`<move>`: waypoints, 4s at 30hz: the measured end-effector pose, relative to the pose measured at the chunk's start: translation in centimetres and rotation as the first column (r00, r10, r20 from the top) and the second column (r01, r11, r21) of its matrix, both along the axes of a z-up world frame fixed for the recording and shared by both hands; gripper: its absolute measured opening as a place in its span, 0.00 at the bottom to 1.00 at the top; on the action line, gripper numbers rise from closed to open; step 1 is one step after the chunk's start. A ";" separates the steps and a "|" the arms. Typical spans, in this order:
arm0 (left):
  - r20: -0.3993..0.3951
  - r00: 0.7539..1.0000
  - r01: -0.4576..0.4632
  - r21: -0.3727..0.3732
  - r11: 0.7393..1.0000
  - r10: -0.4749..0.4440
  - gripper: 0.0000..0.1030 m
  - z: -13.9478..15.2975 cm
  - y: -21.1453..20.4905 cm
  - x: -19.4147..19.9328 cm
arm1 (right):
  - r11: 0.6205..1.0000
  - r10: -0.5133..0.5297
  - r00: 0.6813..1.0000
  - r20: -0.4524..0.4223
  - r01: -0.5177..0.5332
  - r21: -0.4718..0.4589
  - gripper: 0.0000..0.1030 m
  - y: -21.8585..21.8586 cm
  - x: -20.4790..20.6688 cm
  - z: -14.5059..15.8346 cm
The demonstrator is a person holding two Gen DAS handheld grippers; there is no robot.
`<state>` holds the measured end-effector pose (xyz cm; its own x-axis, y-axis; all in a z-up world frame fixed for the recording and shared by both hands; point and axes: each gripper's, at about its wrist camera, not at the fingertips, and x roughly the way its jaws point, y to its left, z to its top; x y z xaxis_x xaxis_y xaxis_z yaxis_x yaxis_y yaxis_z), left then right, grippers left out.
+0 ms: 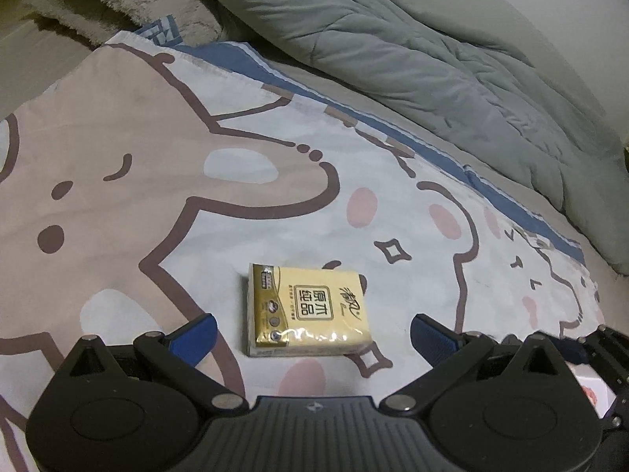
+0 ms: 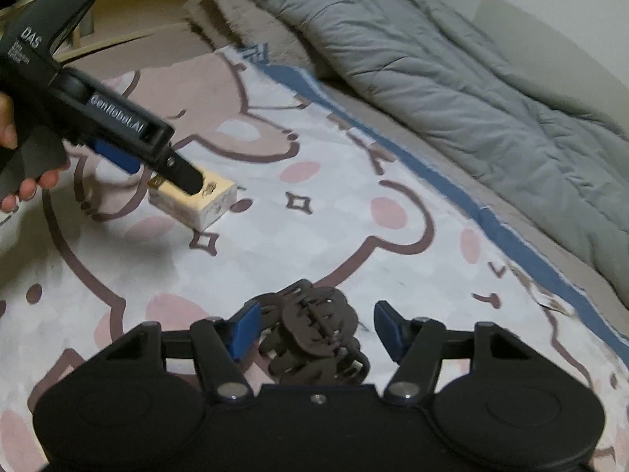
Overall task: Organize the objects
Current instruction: 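Grasp the yellow tissue pack with the left tool while the right tool grasps the black claw clip, then carry the tissue pack and claw clip over the white box with both tools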
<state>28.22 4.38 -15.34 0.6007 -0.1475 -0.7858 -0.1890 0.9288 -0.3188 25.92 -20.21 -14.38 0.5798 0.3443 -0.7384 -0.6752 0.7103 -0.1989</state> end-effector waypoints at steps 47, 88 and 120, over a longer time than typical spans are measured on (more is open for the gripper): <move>0.070 0.982 0.174 0.060 0.983 -0.178 0.70 6.1 -1.1 -6.0 | 0.846 -0.449 0.875 -0.183 0.482 0.229 0.46 -2.2 -5.3 5.5; 0.237 0.898 0.390 -0.034 0.920 -0.372 0.70 9.7 -14.9 -7.4 | 0.565 -0.761 0.637 -0.120 0.742 0.361 0.46 -18.2 -11.0 10.1; 0.216 0.623 0.770 0.002 0.638 -0.752 0.70 3.6 -33.6 -6.7 | 0.322 -0.906 0.384 -0.179 0.899 0.297 0.46 -29.4 -11.0 4.3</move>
<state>21.56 -29.22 -11.72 0.3698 -0.6755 -0.6379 0.6416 0.6823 -0.3504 14.90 -49.60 -10.08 0.6880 -0.2108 -0.6944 0.4212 0.8952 0.1455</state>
